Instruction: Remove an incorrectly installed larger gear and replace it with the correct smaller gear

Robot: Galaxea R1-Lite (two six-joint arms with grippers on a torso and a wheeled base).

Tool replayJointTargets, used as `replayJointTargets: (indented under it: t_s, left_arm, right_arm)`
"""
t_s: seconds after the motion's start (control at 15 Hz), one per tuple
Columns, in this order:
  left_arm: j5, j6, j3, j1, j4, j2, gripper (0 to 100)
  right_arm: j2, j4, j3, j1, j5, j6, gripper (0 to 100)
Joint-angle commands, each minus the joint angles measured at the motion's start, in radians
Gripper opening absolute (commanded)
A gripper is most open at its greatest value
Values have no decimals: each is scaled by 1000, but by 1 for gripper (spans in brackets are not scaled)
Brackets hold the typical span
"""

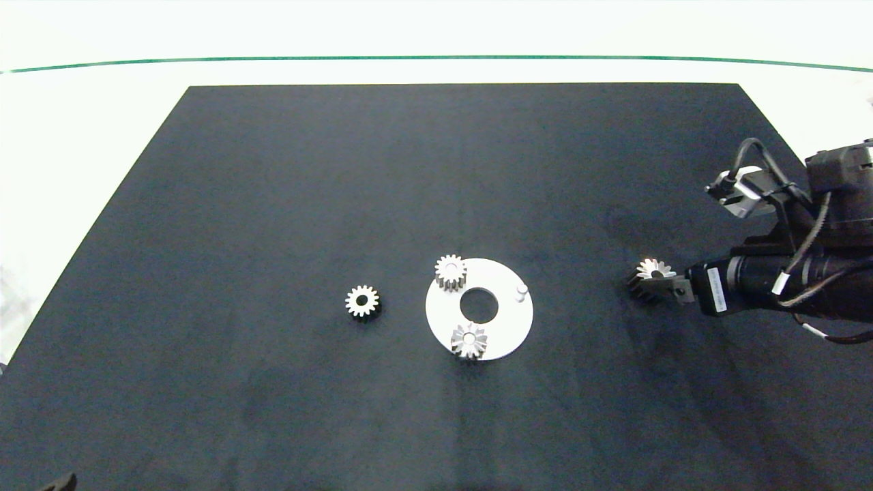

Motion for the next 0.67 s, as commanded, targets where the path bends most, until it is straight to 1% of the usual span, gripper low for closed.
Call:
replayJointTargets:
  t_s: [0.07,0.13,0.2,0.33,0.4,0.47,0.53,0.6,0.67]
  left_arm:
    - [-8,40,4,-45,2,51,100]
    - [-8,52,7,-63,-4,69,100]
    - [-8,55,10,-82,-26,102,100]
    - [-8,68,30,-96,-102,171,100]
    - [-8,89,49,-97,-151,220,100]
    - [-8,104,70,-97,-201,263,100]
    - [-8,112,90,-97,-248,306,100]
    - [-8,124,116,-102,-326,358,100]
    - [-7,130,133,-108,-374,396,100]
  right_arm:
    - [-149,40,17,-28,27,-1,100]
    - [-184,56,20,-31,30,2,100]
    - [-221,71,30,-31,37,2,100]
    - [-295,91,56,-28,45,4,100]
    - [-330,106,66,-25,48,4,100]
    - [-354,123,66,-26,60,4,100]
    - [-370,126,66,-28,70,5,100]
    - [-390,126,66,-28,71,8,100]
    - [-405,129,67,-28,71,16,100]
